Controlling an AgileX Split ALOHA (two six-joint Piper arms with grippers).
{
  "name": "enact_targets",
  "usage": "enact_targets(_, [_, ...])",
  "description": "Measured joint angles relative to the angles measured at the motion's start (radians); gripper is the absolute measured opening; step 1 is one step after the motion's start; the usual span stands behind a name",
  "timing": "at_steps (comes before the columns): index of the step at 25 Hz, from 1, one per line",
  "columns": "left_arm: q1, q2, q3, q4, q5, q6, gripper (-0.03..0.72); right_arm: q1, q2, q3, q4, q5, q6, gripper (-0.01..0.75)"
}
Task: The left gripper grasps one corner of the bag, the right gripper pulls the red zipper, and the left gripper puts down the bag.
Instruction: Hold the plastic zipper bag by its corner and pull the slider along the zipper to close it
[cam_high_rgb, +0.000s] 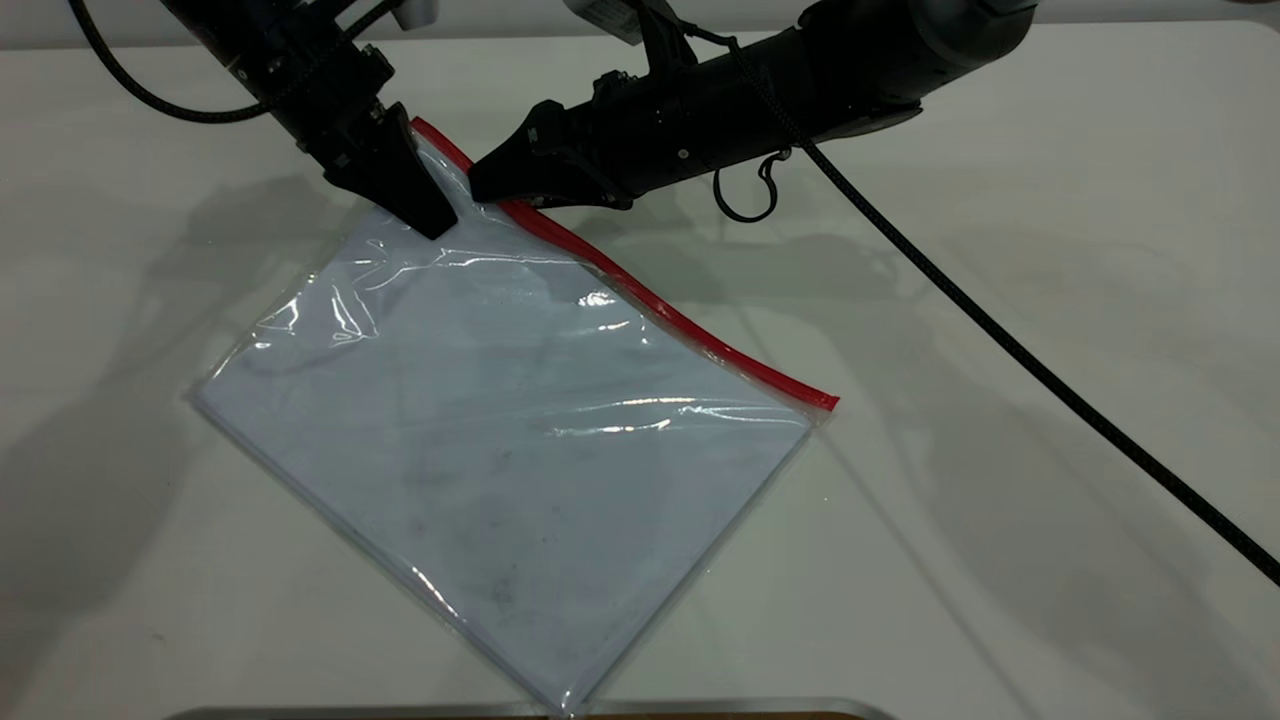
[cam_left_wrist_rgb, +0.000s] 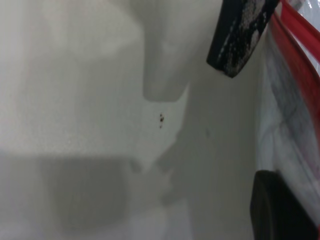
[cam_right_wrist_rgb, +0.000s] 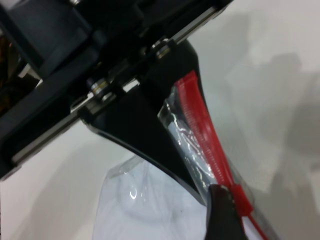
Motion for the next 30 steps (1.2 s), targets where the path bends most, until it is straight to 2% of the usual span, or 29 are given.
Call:
enact_targets(3, [0.000, 0.000, 0.000, -0.003, -0.001, 0.000, 0.051, 0.000, 0.003, 0.000, 0.020, -0.003, -0.003, 0.481])
enact_targets(6, [0.000, 0.000, 0.000, -0.003, -0.001, 0.000, 0.051, 0.001, 0.004, 0.000, 0.024, -0.004, -0.004, 0.413])
enact_targets(12, [0.000, 0.000, 0.000, -0.004, -0.002, 0.000, 0.051, 0.001, 0.004, -0.001, 0.028, 0.025, -0.004, 0.147])
enact_targets(15, [0.000, 0.000, 0.000, -0.007, -0.001, 0.000, 0.051, 0.001, 0.004, -0.001, 0.028, 0.041, -0.005, 0.045])
enact_targets(24, [0.000, 0.000, 0.001, -0.022, 0.034, 0.000, 0.050, -0.024, 0.004, -0.009, -0.063, 0.115, -0.008, 0.036])
enact_targets(30, [0.010, 0.001, 0.003, -0.133, 0.035, 0.039, 0.050, -0.066, 0.002, -0.010, -0.092, 0.163, 0.008, 0.036])
